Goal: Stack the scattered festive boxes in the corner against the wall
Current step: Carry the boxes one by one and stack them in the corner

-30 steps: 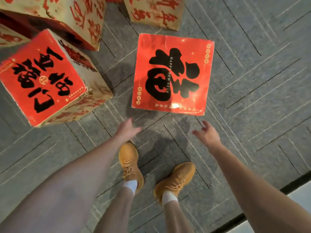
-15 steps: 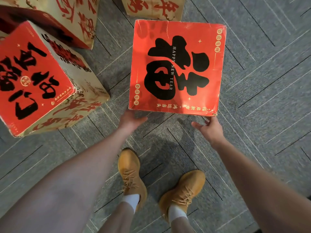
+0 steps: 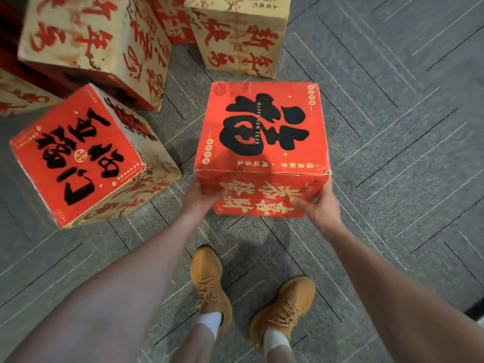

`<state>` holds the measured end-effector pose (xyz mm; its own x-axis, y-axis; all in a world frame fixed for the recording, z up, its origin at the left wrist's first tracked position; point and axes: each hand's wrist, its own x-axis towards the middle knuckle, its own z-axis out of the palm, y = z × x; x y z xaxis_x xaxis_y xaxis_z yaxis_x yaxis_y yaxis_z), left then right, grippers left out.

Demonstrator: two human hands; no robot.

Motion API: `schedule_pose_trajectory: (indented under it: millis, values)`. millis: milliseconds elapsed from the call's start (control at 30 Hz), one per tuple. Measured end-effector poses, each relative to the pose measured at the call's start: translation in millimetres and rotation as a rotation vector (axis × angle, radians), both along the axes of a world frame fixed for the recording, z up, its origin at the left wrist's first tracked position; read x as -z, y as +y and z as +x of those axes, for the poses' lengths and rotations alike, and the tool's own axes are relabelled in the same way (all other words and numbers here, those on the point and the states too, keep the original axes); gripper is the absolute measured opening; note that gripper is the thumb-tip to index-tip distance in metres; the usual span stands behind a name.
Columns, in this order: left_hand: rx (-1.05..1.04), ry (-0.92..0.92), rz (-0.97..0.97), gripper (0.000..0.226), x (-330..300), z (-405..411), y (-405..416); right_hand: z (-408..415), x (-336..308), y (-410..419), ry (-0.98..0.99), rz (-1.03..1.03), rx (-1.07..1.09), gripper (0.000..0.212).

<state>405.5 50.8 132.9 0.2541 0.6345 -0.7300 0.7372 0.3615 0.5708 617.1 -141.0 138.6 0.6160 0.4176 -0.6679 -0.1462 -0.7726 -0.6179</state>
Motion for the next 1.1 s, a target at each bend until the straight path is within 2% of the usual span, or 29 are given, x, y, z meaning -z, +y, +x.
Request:
schedule_pose_trajectory:
  millis: [200, 400, 500, 600, 700, 767, 933, 1100]
  values:
    - [-0.093, -0.096, -0.042, 0.055, -65.7, 6.3, 26.4, 13.5, -69.4, 34.8, -0.022, 0.067, -0.016, 0.083]
    - [-0.136, -0.147, -0.059, 0.076, -165.9, 11.2, 64.8, 30.0, -161.2, 82.1, -0.022, 0.110, -0.065, 0.071]
    - [-0.167, -0.172, 0.011, 0.067, -227.2, 14.1, 97.1, 39.6, -220.5, 118.1, -0.043, 0.171, -0.080, 0.069]
    - [-0.178, -0.205, 0.062, 0.075, -298.6, 14.8, 136.4, 46.6, -297.3, 162.8, -0.053, 0.234, -0.145, 0.070]
    - [-0.162, -0.266, 0.161, 0.077, -380.8, 11.3, 175.4, 52.9, -378.7, 207.2, -0.055, 0.305, -0.177, 0.082]
    - [-0.164, -0.304, 0.230, 0.072, -439.4, 8.0, 198.7, 57.5, -430.1, 237.3, -0.078, 0.349, -0.192, 0.084]
    - [-0.186, -0.424, 0.344, 0.064, -584.0, -4.3, 255.8, 52.6, -574.8, 308.4, -0.184, 0.464, -0.249, 0.069]
    - [-0.180, -0.545, 0.480, 0.048, -726.9, -25.7, 299.5, 30.7, -714.6, 361.8, -0.291, 0.605, -0.333, 0.069]
